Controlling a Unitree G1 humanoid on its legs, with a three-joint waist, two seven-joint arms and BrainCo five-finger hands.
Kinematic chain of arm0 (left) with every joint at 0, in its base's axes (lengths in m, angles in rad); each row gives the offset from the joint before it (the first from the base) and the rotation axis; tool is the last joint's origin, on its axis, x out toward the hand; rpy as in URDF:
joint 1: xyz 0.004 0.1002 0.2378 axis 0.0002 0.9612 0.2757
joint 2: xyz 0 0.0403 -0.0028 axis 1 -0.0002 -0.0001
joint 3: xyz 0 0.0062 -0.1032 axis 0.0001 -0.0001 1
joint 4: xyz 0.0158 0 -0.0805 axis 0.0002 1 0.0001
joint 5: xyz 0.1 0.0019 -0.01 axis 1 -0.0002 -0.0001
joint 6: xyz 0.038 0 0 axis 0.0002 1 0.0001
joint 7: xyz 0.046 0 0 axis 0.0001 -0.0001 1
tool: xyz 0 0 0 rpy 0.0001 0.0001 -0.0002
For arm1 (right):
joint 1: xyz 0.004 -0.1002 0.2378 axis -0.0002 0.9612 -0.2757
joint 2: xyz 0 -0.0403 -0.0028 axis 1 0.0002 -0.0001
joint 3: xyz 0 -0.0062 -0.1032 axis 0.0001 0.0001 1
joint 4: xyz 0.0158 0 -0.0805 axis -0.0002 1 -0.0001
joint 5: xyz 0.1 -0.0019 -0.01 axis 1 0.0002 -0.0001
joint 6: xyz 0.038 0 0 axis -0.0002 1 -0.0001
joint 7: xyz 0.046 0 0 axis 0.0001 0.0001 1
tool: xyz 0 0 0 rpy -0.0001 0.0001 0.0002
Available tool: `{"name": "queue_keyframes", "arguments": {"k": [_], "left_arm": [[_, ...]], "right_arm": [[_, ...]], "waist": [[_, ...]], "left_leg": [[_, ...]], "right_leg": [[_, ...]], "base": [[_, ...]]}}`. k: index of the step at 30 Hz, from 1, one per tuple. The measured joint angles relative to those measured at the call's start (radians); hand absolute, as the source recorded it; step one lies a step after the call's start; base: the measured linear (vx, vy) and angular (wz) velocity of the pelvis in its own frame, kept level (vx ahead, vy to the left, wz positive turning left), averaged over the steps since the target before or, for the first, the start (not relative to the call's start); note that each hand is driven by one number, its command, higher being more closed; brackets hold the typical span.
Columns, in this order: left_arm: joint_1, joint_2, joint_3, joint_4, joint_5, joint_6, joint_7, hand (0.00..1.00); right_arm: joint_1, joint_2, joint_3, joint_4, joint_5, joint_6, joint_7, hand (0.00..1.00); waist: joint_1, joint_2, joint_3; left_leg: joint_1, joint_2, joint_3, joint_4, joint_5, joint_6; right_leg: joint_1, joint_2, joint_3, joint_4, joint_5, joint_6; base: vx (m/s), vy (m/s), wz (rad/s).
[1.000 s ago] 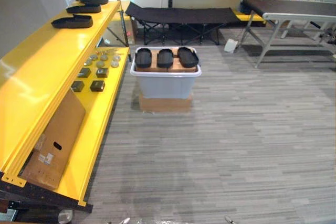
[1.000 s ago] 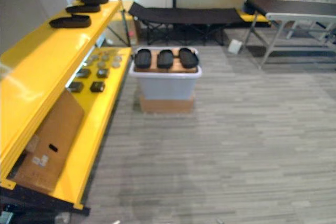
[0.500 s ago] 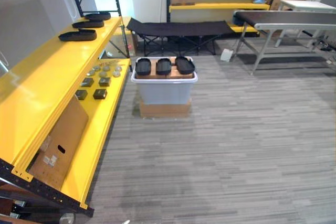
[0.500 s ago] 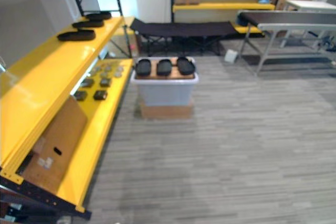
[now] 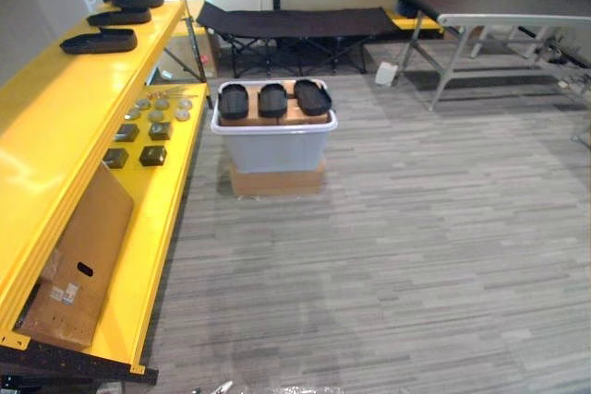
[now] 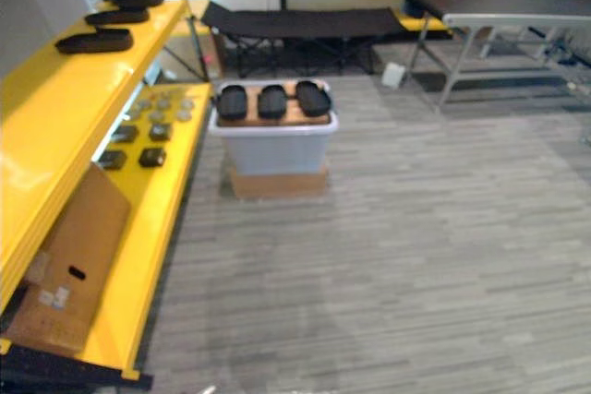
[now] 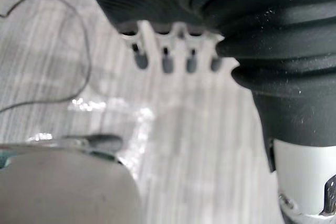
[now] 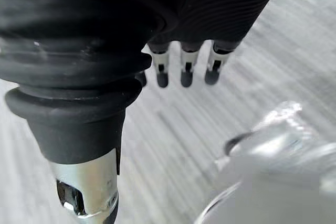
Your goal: Walk over and take plastic housings, then place them on the shelf
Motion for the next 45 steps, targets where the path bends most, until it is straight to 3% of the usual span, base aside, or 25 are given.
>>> {"name": "queue_keyframes", "arguments": {"k": [3,6,8,10,12,13,16,17,20,23,26,27,28,29,30,32,33,34,35,37,39,40,41,43,45], "left_arm": [[0.006,0.014,0.001,0.006,0.005,0.004,0.002,0.0],[-0.007,0.007,0.01,0.006,0.009,0.004,0.01,0.0],[-0.035,-0.004,0.019,0.005,0.009,0.004,0.019,0.0],[-0.065,-0.015,0.025,0.002,0.009,0.0,0.025,0.0],[-0.066,-0.032,0.046,-0.004,0.009,-0.002,0.024,0.0],[-0.065,-0.06,0.054,-0.006,0.009,-0.004,0.023,0.0],[-0.054,-0.095,0.14,-0.012,0.008,-0.002,0.024,0.0],[-0.044,-0.109,0.17,-0.018,-0.002,-0.006,0.021,0.0],[-0.045,-0.11,0.224,-0.029,0.002,-0.024,0.022,0.0],[-0.014,-0.098,0.251,-0.02,0.01,-0.021,0.023,0.0],[0.037,-0.102,0.27,-0.016,0.011,-0.001,0.025,0.0],[0.057,-0.107,0.266,-0.011,0.012,0.003,0.025,0.0],[0.072,-0.105,0.264,0.01,0.017,0.007,0.024,0.0],[0.075,-0.096,0.27,0.024,0.032,0.009,0.024,0.0],[0.079,-0.079,0.274,0.025,0.044,0.015,0.024,0.0],[0.06,-0.062,0.273,0.02,0.048,0.021,0.024,0.0],[0.057,-0.058,0.271,0.02,0.048,0.022,0.025,0.0],[0.055,-0.054,0.252,0.015,0.048,0.023,0.026,0.0],[0.048,-0.043,0.228,0.007,0.048,0.023,0.03,0.0],[0.015,-0.016,0.149,-0.04,0.04,0.018,0.038,0.0],[-0.03,-0.011,0.115,-0.065,0.029,0.003,0.044,0.0],[-0.043,-0.013,0.113,-0.074,0.029,-0.003,0.045,0.0],[-0.062,-0.016,0.093,-0.088,0.028,-0.009,0.045,0.0],[-0.073,-0.019,0.073,-0.09,0.029,-0.019,0.045,0.0],[-0.052,-0.017,0.076,-0.085,0.029,-0.022,0.045,0.0]], "right_arm": [[0.028,0.014,0.0,0.004,0.001,0.001,-0.001,0.0],[0.053,0.017,-0.007,0.008,0.006,0.004,-0.002,0.0],[0.053,0.018,-0.024,0.007,0.034,0.004,-0.003,0.0],[0.07,0.025,-0.043,0.008,0.05,0.004,-0.004,0.0],[0.08,0.024,-0.062,0.007,0.056,0.003,-0.002,0.0],[0.071,0.008,-0.091,0.006,0.069,-0.002,-0.005,0.0],[0.044,0.004,-0.096,0.006,0.081,-0.017,-0.003,0.0],[0.042,0.002,-0.114,0.007,0.081,-0.016,-0.003,0.0],[0.008,-0.007,-0.114,0.012,0.092,-0.015,-0.003,0.0],[-0.057,-0.009,-0.13,0.021,0.11,-0.018,-0.004,0.0],[-0.06,-0.01,-0.157,-0.002,0.11,-0.018,-0.008,0.0],[-0.047,-0.023,-0.151,0.0,0.11,-0.017,-0.012,0.0],[-0.038,-0.019,-0.146,0.0,0.11,-0.017,-0.019,0.0],[-0.042,-0.009,-0.146,0.003,0.11,-0.017,-0.022,0.0],[-0.043,0.004,-0.146,0.011,0.109,-0.014,-0.021,0.0],[-0.055,0.012,-0.143,0.014,0.107,-0.014,-0.021,0.0],[-0.059,0.013,-0.135,0.018,0.107,-0.014,-0.021,0.0],[-0.067,0.016,-0.108,0.027,0.099,-0.015,-0.018,0.0],[-0.066,0.019,-0.103,0.035,0.09,-0.016,-0.015,0.0],[-0.054,0.02,-0.085,0.042,0.075,-0.014,-0.007,0.0],[-0.053,0.021,-0.078,0.042,0.075,-0.015,-0.002,0.0],[-0.053,0.021,-0.077,0.042,0.075,-0.015,-0.002,0.0],[-0.053,0.02,-0.077,0.036,0.078,-0.015,-0.003,0.0],[-0.035,0.02,-0.076,0.034,0.078,-0.015,-0.004,0.0],[0.005,0.028,-0.076,0.035,0.077,-0.014,-0.003,0.0]], "waist": [[-0.003,-0.022,-0.004],[-0.029,-0.015,-0.003],[-0.056,-0.001,0.006],[-0.061,-0.002,0.006],[-0.071,0.016,0.001],[-0.074,0.067,-0.012],[-0.046,0.071,0.004],[-0.04,0.064,0.016],[-0.008,0.069,0.027],[0.021,0.062,0.03],[0.033,0.048,0.041],[0.044,0.054,0.039],[0.057,0.047,0.037],[0.057,0.034,0.035],[0.055,-0.003,0.035],[0.062,-0.018,0.038],[0.064,-0.021,0.039],[0.06,-0.024,0.039],[0.058,-0.024,0.039],[0.052,-0.024,0.043],[0.041,-0.022,0.044],[0.039,-0.019,0.044],[0.03,-0.014,0.045],[0.01,-0.016,0.044],[0.003,-0.048,0.034]], "left_leg": [[0.022,0.001,0.002,0.004,-0.034,-0.014],[0.025,0.015,-0.005,0.005,-0.052,-0.028],[0.03,0.042,-0.032,0.011,-0.075,-0.052],[0.055,0.058,-0.06,0.023,-0.121,-0.091],[0.092,0.099,-0.09,0.033,-0.168,-0.131],[0.069,0.175,-0.125,0.128,-0.182,-0.155],[-0.113,0.219,-0.173,0.616,-0.125,-0.214],[-0.165,0.232,-0.165,0.77,-0.127,-0.212],[-0.299,0.234,-0.098,0.908,-0.149,-0.174],[-0.427,0.187,-0.05,0.668,-0.162,-0.14],[-0.463,0.126,-0.075,0.298,-0.053,-0.128],[-0.478,0.122,-0.09,0.269,0.033,-0.132],[-0.481,0.107,-0.094,0.3,0.102,-0.105],[-0.487,0.084,-0.107,0.328,0.105,-0.065],[-0.492,0.05,-0.102,0.35,0.064,-0.037],[-0.459,0.036,-0.095,0.344,0.037,-0.018],[-0.434,0.038,-0.09,0.334,0.025,-0.016],[-0.37,0.041,-0.086,0.312,0.003,-0.013],[-0.316,0.038,-0.086,0.288,-0.009,-0.009],[-0.164,0.04,-0.096,0.182,-0.011,-0.007],[-0.105,0.056,-0.111,0.142,-0.012,-0.009],[-0.094,0.064,-0.115,0.137,-0.015,-0.013],[-0.078,0.078,-0.126,0.126,-0.019,-0.021],[-0.051,0.088,-0.141,0.122,-0.044,-0.06],[-0.003,0.073,-0.167,0.125,-0.095,-0.1]], "right_leg": [[-0.037,-0.012,-0.033,-0.042,-0.033,0.005],[-0.036,0.026,-0.041,-0.376,0.006,0.007],[-0.037,0.059,-0.04,-0.59,0.12,0.016],[-0.057,0.054,-0.02,-0.634,0.156,0.013],[-0.052,0.068,-0.019,-0.595,0.231,-0.016],[-0.077,0.118,-0.055,-0.478,0.178,-0.074],[0.033,0.13,-0.074,-0.476,0.111,-0.112],[0.12,0.137,-0.077,-0.532,0.101,-0.115],[0.26,0.145,-0.07,-0.616,0.077,-0.117],[0.313,0.113,-0.032,-0.641,0.048,-0.099],[0.383,0.056,-0.02,-0.674,-0.004,-0.057],[0.408,0.048,-0.018,-0.681,-0.034,-0.038],[0.425,0.032,-0.01,-0.673,-0.067,-0.013],[0.428,0.008,-0.009,-0.651,-0.093,-0.004],[0.416,-0.021,-0.007,-0.593,-0.111,0.0],[0.349,-0.038,0.052,-0.412,-0.103,0.013],[0.317,-0.039,0.078,-0.322,-0.095,0.046],[0.248,-0.045,0.1,-0.127,-0.066,0.159],[0.207,-0.052,0.097,0.001,-0.072,0.179],[0.141,-0.067,0.004,0.091,-0.124,0.089],[0.1,-0.057,-0.062,-0.037,-0.153,0.035],[0.083,-0.047,-0.069,-0.101,-0.154,0.029],[0.051,-0.028,-0.064,-0.246,-0.142,0.032],[0.027,-0.008,-0.008,-0.478,-0.003,0.028],[0.019,-0.015,0.067,-0.509,0.199,0.026]], "base": [[0.09,0.048,-0.1],[0.25,-0.027,0.03],[0.34,-0.11,0.31],[0.44,-0.205,0.56],[0.59,-0.279,0.66],[0.79,-0.41,0.6],[0.72,-0.381,0.3],[0.51,-0.22,0.28],[0.38,-0.109,0.04],[0.3,0.029,-0.36],[0.39,0.183,-0.12],[0.32,0.22,-0.04],[0.44,0.312,-0.07],[0.5,0.294,0.04],[0.51,0.248,0.19],[0.49,0.215,0.1],[0.56,0.265,-0.14],[0.47,0.2,-0.13],[0.49,0.149,-0.04],[0.48,0.091,0.17],[0.38,-0.009,0.3],[0.47,-0.104,0.33],[0.38,-0.116,0.38],[0.44,-0.183,0.51],[0.43,-0.254,0.39]]}}
